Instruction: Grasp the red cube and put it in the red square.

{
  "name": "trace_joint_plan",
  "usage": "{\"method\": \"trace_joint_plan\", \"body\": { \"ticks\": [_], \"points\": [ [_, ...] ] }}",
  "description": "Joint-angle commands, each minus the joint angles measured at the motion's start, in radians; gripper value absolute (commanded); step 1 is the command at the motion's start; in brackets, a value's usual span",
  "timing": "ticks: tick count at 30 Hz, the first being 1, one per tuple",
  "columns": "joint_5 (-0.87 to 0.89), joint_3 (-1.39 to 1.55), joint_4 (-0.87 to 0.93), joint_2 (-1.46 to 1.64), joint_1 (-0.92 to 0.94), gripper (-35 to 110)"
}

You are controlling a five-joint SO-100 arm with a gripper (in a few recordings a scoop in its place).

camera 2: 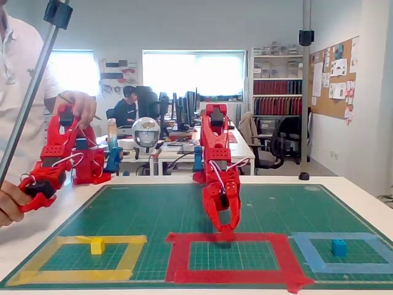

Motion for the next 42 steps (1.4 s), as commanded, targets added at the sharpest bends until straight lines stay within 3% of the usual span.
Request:
{"method": "trace_joint_plan", "body": {
  "ticks": [1,42],
  "points": [
    [-0.063,-0.051,-0.002,0.021,0.006,-2],
    [-0.261,0.003,-0.011,0.0,0.005,-1]
  ]
}}
